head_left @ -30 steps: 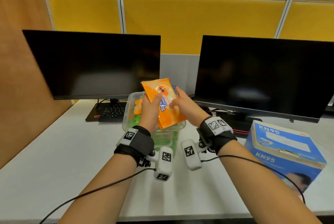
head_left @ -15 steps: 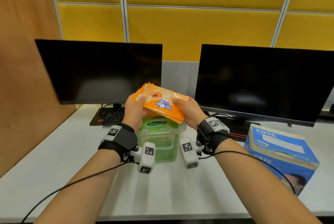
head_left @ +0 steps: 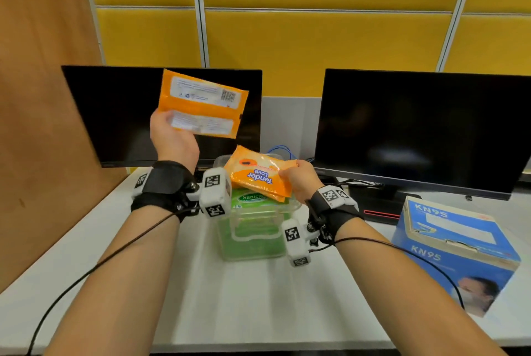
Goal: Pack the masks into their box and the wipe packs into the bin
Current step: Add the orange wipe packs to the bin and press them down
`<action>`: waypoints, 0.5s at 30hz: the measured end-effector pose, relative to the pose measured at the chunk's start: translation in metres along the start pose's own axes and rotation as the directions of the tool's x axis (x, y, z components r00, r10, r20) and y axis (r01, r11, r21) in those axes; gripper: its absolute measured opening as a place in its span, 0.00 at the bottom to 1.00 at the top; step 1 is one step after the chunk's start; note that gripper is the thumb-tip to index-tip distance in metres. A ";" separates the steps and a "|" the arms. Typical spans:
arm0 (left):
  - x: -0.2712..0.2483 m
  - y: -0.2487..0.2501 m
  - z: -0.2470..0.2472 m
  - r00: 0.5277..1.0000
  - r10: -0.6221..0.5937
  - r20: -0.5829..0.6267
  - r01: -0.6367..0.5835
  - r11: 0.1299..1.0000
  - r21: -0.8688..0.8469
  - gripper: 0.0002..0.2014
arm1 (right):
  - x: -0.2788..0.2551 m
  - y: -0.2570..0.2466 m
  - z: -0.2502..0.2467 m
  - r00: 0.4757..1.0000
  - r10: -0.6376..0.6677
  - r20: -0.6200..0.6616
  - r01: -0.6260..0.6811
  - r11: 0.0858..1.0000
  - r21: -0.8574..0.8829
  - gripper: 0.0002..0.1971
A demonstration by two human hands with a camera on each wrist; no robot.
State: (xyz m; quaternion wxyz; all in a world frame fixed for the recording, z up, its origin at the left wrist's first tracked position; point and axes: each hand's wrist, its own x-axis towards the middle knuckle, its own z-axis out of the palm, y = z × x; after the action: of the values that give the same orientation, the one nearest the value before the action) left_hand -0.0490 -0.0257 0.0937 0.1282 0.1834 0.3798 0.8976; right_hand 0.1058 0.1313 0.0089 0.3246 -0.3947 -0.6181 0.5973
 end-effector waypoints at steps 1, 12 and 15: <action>0.001 0.000 0.003 1.000 -0.001 0.002 0.001 0.999 0.049 0.08 | -0.007 -0.004 0.000 1.000 -0.017 0.025 0.017 1.000 -0.002 0.24; -0.028 -0.042 -0.008 0.849 -0.490 0.196 0.421 0.853 0.308 0.11 | -0.028 -0.014 -0.021 0.960 0.051 0.274 -0.161 0.905 0.393 0.18; -0.032 -0.042 -0.006 0.841 -0.496 0.216 0.389 0.832 0.395 0.09 | -0.025 -0.015 -0.016 0.951 -0.054 0.306 -0.024 0.969 0.246 0.18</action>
State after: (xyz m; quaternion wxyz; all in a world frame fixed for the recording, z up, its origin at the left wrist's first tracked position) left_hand -0.0186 -0.0129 0.0517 0.3598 0.2465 0.5344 0.7240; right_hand 0.1301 0.1171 0.0265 0.2745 -0.2477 -0.5853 0.7216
